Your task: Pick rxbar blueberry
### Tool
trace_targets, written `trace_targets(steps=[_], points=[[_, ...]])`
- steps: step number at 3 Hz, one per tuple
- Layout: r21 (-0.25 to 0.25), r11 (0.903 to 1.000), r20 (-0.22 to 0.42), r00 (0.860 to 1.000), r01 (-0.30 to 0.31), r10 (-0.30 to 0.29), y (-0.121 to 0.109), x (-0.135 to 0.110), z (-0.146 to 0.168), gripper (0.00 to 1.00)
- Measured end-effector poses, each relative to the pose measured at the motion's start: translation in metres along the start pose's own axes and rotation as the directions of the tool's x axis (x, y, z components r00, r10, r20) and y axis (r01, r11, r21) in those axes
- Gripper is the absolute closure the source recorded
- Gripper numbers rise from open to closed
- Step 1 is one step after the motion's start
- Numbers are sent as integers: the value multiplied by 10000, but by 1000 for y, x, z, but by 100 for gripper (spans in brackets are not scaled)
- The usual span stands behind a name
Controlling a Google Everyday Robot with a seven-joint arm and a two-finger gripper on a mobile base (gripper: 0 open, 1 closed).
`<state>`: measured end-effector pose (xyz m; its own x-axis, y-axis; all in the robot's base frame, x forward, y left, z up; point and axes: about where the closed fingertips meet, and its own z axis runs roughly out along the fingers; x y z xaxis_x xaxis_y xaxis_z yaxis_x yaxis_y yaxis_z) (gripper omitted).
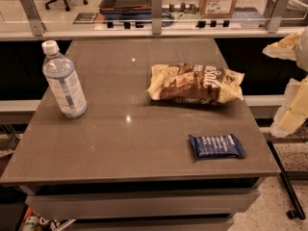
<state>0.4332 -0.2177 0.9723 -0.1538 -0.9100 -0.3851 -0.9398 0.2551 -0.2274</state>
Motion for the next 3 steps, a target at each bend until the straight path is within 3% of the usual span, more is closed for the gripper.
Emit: trace_targets(steps=[1,2,3], points=[[-436,9990,1224,9925,101,-47,10,1,13,0],[-815,9962,2279,9736,313,-119,17,-5,34,0],[-736,9959,3215,9466,520,-257,25,-10,54,0]])
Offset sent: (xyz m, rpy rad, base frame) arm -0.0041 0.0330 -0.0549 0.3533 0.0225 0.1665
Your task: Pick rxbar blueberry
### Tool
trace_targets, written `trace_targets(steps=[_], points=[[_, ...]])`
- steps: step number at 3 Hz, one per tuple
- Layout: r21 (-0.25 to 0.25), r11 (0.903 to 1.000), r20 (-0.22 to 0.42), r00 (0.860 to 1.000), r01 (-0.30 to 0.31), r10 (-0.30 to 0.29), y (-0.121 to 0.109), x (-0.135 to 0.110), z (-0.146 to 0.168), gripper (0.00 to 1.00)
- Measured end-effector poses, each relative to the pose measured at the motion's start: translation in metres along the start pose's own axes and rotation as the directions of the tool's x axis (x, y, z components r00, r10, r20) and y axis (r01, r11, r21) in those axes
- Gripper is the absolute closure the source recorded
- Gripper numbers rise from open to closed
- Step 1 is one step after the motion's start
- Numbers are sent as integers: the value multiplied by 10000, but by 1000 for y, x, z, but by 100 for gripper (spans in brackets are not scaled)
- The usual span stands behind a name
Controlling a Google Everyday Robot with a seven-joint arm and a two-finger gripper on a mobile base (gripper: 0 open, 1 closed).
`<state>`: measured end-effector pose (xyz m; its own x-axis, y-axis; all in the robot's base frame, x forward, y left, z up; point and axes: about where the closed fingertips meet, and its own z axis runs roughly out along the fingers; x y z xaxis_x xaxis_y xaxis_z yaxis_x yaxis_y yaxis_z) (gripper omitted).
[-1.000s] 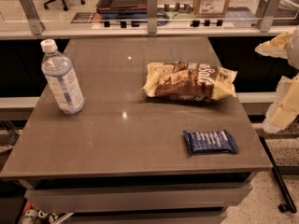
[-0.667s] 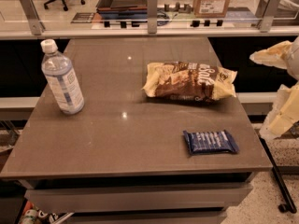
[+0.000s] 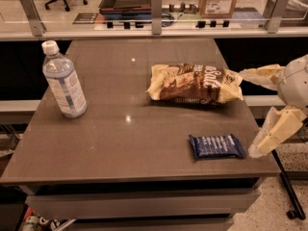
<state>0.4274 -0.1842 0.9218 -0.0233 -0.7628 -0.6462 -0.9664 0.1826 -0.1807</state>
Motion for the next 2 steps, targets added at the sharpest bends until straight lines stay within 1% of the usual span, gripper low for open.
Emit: trace_targets(steps=[1,2], points=[[352,9993,867,9961,130,-160,0,13,19,0],[641,9979,1696,9854,35,-143,-4,35,31,0]])
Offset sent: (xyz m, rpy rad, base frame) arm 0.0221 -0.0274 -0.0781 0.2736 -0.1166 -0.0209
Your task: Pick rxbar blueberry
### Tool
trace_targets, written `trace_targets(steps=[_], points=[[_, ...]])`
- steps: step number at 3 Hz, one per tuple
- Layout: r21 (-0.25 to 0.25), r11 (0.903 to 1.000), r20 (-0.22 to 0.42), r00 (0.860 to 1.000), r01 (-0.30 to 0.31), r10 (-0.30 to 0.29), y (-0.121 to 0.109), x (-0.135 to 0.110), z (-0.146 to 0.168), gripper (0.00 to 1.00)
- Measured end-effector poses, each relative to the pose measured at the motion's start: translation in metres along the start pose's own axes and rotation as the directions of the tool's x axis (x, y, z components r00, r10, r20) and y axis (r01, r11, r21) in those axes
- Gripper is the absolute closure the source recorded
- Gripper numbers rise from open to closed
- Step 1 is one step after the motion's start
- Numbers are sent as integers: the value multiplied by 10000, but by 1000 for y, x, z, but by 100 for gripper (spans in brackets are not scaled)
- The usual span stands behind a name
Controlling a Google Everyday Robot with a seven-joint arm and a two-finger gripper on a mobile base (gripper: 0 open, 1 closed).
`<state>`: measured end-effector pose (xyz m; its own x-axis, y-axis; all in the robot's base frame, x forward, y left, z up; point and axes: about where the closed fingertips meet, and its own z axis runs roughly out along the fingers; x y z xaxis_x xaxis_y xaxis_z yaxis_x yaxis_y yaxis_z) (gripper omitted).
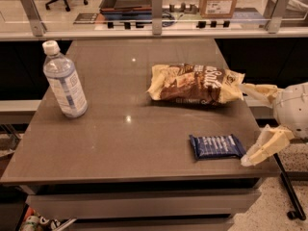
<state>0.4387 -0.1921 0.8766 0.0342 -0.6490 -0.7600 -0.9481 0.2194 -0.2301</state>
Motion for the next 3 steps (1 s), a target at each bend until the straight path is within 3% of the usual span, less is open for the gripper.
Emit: trace_targets(steps=[1,2,3], points=[[-167,9996,514,9984,-225,233,-2,22,12,0],[-822,9946,962,9929,-628,706,3,40,29,0],[-1276,9894,1174,9894,-697,849,17,42,34,0]])
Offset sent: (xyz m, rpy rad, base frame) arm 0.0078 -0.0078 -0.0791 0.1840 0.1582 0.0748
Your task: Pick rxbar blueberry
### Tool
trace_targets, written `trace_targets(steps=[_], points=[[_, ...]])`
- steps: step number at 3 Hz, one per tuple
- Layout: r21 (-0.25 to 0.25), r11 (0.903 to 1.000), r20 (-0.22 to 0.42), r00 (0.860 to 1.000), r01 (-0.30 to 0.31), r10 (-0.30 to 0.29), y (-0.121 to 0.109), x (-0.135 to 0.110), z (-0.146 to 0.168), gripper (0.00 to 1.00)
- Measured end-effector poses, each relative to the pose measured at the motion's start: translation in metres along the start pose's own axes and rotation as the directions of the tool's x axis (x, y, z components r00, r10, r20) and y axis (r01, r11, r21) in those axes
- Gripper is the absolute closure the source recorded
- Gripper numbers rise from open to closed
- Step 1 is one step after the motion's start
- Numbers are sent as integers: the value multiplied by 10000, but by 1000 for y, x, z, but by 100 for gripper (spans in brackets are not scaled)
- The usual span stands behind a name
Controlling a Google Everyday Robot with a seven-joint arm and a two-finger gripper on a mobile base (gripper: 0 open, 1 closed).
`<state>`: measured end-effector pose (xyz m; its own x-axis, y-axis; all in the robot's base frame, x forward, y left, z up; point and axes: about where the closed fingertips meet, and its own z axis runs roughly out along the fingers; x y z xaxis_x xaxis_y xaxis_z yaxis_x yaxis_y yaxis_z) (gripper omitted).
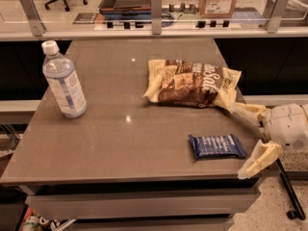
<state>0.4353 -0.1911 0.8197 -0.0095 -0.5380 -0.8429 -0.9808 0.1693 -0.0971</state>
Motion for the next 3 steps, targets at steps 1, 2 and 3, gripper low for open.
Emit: trace_targets(steps=[1,2,3], points=[[-123,9999,145,9999,29,-27,9,-3,-1,0],[-213,9998,202,9998,27,-23,12,-4,1,0],[-546,9985,280,9996,-68,83,13,-3,10,0]])
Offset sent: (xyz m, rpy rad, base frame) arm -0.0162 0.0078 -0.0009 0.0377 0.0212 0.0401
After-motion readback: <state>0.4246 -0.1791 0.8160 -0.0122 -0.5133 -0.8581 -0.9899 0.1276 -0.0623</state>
